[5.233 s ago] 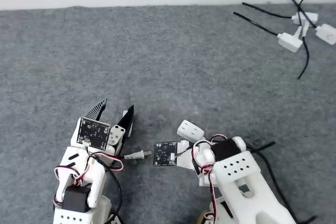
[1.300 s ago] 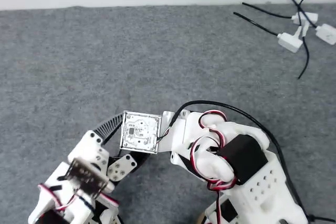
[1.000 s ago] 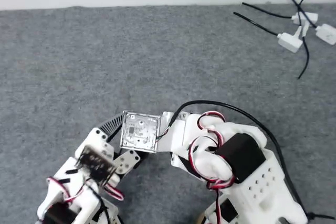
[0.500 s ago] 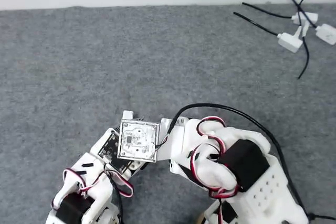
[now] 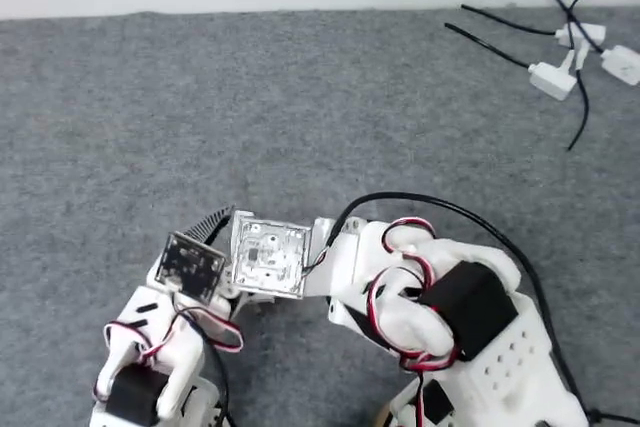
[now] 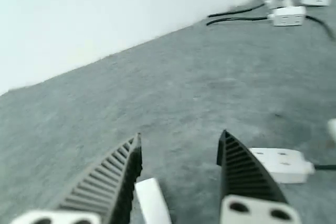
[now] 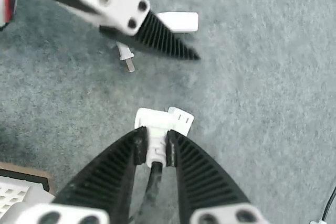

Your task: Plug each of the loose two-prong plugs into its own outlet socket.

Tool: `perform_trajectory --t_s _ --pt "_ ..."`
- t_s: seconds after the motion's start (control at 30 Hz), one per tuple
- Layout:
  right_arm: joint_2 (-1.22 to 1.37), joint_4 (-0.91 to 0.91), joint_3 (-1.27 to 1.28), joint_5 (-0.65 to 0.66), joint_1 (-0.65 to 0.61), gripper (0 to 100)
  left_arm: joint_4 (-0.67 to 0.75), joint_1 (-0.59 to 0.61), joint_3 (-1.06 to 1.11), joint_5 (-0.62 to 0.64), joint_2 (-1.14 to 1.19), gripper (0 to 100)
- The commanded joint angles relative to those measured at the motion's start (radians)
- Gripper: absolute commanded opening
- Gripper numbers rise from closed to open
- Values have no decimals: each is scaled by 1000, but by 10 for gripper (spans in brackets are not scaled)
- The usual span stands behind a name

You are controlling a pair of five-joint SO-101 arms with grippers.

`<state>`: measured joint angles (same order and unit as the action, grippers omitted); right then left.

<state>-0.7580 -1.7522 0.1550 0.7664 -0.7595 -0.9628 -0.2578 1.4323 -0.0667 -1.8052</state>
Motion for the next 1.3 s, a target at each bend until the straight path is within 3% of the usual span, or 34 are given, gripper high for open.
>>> perform_trajectory --t_s 0.0,0.3,0.53,0.67,0.9,1.13,1.27 --pt "27 -16 15 -2 22 9 121 54 64 23 -14 235" --pt "197 88 120 -2 189 9 198 57 140 21 -12 235" --pt "349 119 180 0 219 9 245 55 183 -12 -12 235" --pt "369 133 172 57 234 9 245 57 182 -14 -12 235" --pt "380 203 180 155 410 9 245 57 185 -14 -12 235" --pt "486 206 175 190 458 9 245 52 186 -14 -12 235" --pt "547 302 180 190 495 9 245 49 186 -14 -12 235"
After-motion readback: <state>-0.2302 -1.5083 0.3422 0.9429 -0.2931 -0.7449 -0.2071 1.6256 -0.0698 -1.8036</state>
